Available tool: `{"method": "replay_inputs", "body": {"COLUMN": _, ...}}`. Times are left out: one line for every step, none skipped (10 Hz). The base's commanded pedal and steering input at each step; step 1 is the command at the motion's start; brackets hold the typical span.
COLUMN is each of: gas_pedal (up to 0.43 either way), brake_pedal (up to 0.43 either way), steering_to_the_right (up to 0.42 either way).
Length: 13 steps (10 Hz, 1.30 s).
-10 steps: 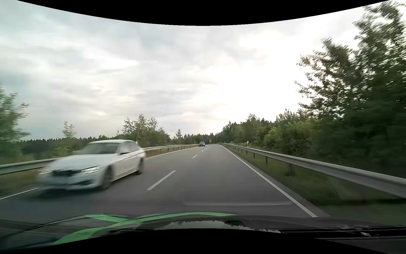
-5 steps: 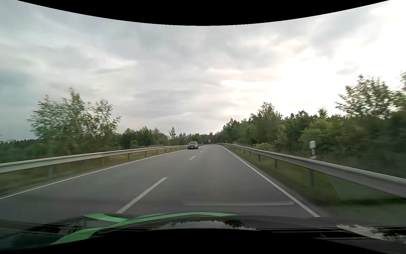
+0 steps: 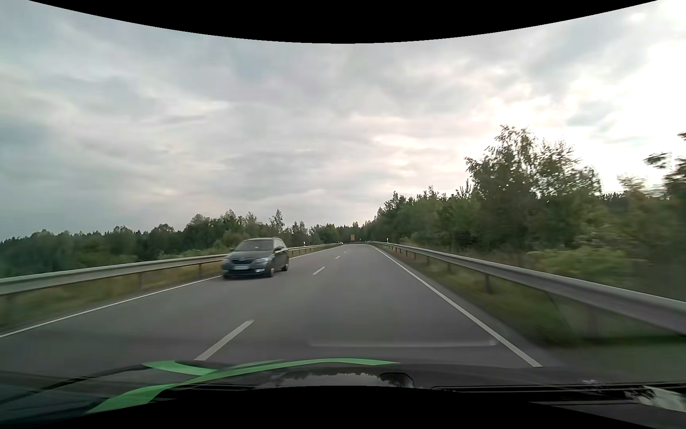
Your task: Follow the waypoints while adhering to traffic rules and regulations
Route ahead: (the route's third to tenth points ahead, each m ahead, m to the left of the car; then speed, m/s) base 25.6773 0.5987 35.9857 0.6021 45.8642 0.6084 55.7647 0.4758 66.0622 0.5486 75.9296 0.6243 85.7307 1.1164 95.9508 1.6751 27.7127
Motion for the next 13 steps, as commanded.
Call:
{"method": "replay_inputs", "body": {"gas_pedal": 0.370, "brake_pedal": 0.000, "steering_to_the_right": -0.002}}
{"method": "replay_inputs", "body": {"gas_pedal": 0.390, "brake_pedal": 0.000, "steering_to_the_right": -0.002}}
{"method": "replay_inputs", "body": {"gas_pedal": 0.409, "brake_pedal": 0.000, "steering_to_the_right": -0.002}}
{"method": "replay_inputs", "body": {"gas_pedal": 0.421, "brake_pedal": 0.000, "steering_to_the_right": -0.002}}
{"method": "replay_inputs", "body": {"gas_pedal": 0.429, "brake_pedal": 0.000, "steering_to_the_right": -0.002}}
{"method": "replay_inputs", "body": {"gas_pedal": 0.429, "brake_pedal": 0.000, "steering_to_the_right": -0.002}}
{"method": "replay_inputs", "body": {"gas_pedal": 0.429, "brake_pedal": 0.000, "steering_to_the_right": -0.003}}
{"method": "replay_inputs", "body": {"gas_pedal": 0.421, "brake_pedal": 0.000, "steering_to_the_right": -0.003}}
{"method": "replay_inputs", "body": {"gas_pedal": 0.378, "brake_pedal": 0.000, "steering_to_the_right": -0.003}}
{"method": "replay_inputs", "body": {"gas_pedal": 0.370, "brake_pedal": 0.000, "steering_to_the_right": -0.003}}
{"method": "replay_inputs", "body": {"gas_pedal": 0.370, "brake_pedal": 0.000, "steering_to_the_right": -0.003}}
{"method": "replay_inputs", "body": {"gas_pedal": 0.370, "brake_pedal": 0.000, "steering_to_the_right": -0.003}}
{"method": "replay_inputs", "body": {"gas_pedal": 0.370, "brake_pedal": 0.000, "steering_to_the_right": -0.003}}
